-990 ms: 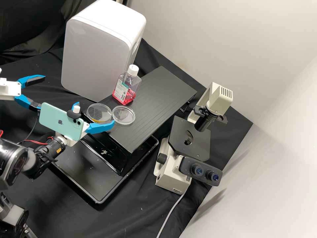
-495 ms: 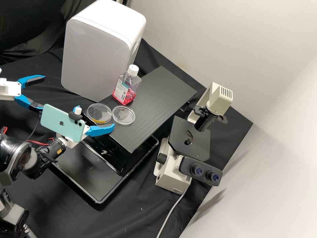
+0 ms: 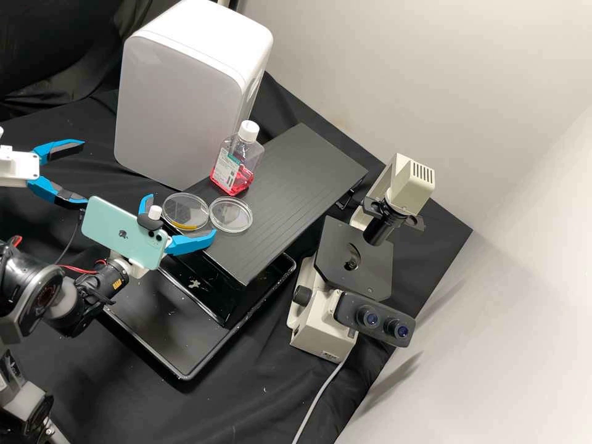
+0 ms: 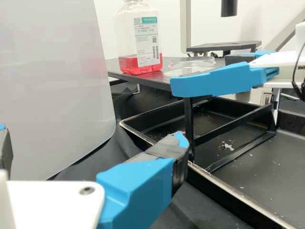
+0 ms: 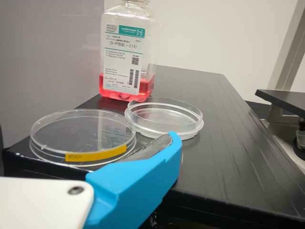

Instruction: Place the lid on the petri dish

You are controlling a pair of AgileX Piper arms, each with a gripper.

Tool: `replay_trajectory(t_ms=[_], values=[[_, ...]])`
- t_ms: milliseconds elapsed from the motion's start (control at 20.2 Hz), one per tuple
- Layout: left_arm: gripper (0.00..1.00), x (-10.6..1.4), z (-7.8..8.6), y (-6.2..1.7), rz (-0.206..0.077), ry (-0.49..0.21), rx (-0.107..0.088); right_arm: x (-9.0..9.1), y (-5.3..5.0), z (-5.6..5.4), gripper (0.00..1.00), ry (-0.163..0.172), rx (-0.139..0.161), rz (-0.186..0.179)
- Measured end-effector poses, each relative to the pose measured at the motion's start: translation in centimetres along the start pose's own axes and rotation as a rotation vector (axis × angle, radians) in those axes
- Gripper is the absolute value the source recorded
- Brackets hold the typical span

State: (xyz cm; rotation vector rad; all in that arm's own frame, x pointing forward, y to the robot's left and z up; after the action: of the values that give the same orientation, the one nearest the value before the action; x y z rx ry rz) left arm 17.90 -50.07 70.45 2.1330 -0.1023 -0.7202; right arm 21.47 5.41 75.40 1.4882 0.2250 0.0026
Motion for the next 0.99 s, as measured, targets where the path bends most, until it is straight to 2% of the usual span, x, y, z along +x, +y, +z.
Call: replay_trajectory(t_ms=[643, 792, 990], values=[[1.0, 0.0, 0.0, 0.0, 0.0, 0.0, 0.002, 0.07, -0.14, -0.1, 0.0, 0.038, -0.002, -0.024], [1.0, 0.0, 0.0, 0.0, 0.0, 0.0, 0.019, 0.08, -0.14, -0.1, 0.0, 0.046, -0.006, -0.03], [1.0, 0.0, 0.0, 0.0, 0.0, 0.0, 0.02, 0.08, -0.17, -0.13, 0.0, 0.049, -0.008, -0.032]])
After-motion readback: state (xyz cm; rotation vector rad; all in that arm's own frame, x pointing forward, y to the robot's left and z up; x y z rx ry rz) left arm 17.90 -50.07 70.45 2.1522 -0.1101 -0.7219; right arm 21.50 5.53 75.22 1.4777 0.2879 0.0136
